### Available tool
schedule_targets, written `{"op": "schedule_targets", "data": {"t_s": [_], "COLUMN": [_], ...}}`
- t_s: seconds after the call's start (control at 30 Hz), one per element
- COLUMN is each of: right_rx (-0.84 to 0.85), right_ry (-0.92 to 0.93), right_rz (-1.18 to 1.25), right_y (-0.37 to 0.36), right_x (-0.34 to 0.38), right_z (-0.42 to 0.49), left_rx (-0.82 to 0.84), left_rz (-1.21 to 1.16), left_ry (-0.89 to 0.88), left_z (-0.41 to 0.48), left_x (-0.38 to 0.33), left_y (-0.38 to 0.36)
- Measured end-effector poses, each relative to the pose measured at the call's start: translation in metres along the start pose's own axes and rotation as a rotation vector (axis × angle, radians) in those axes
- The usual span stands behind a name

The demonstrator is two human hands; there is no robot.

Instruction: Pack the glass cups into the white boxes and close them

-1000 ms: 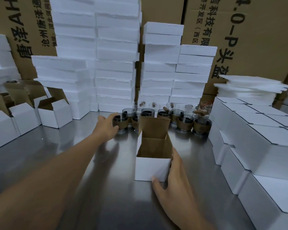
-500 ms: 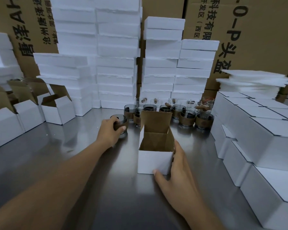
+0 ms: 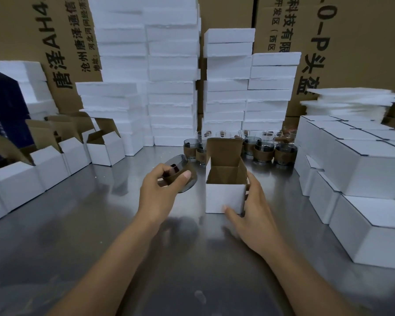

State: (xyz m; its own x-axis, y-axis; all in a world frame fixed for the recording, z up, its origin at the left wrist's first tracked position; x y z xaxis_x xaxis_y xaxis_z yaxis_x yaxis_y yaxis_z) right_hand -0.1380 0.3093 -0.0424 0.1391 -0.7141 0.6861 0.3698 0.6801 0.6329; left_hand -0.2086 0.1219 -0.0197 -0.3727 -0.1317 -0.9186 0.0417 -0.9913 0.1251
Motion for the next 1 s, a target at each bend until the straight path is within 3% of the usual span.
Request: {"op": "schedule_targets", "data": {"t_s": [0.17, 0.3, 0.4, 0.5, 0.7, 0.87, 1.0], "right_rx": [-0.113, -0.242, -0.141, -0.03, -0.002, -0.034, -0.049], "right_ry": [-0.001, 0.259, 0.398, 0.343, 0.243, 0.195, 0.193], "right_rz": [-0.039, -0.097, -0.109, 0.028, 0.283, 0.491, 0.543], "right_y": [0.002, 0.006, 0.003, -0.001, -0.009, -0.005, -0.005], "right_x": [0.003, 0.026, 0.04, 0.043, 0.038, 0.041, 0.04], "right_z": [-0.01, -0.025, -0.033, -0.034, -0.029, -0.026, -0.027], "left_rx": [0.103, 0.212, 0.263, 0.3, 0.311, 0.411, 0.487], "left_rz": [-0.075, -0.137, -0.162, -0.162, -0.125, -0.343, -0.359], "left_ry": [-0.116, -0.199, -0.198, -0.17, -0.102, 0.053, 0.11], "left_z": [-0.029, -0.039, -0.045, -0.05, -0.051, -0.046, -0.05], "left_x": [-0.027, -0.032, -0.032, -0.03, -0.029, -0.027, -0.025], "left_y": [0.004, -0.002, -0.007, -0.012, -0.017, -0.016, -0.019]}}
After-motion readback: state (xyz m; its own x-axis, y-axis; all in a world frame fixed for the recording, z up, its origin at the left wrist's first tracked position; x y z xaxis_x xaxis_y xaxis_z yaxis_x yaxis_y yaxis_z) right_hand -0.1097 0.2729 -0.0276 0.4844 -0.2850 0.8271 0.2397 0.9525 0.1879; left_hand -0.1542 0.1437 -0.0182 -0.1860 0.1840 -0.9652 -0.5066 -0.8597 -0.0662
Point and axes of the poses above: each hand's wrist, its own z-axis towards the middle knuckle, its own y-axis out of the back of the hand, x = y × z, the point moved 2 cm from there along z, towards the middle knuckle, and after that the axes turned 4 degrees about x, right-handed, at the moved point
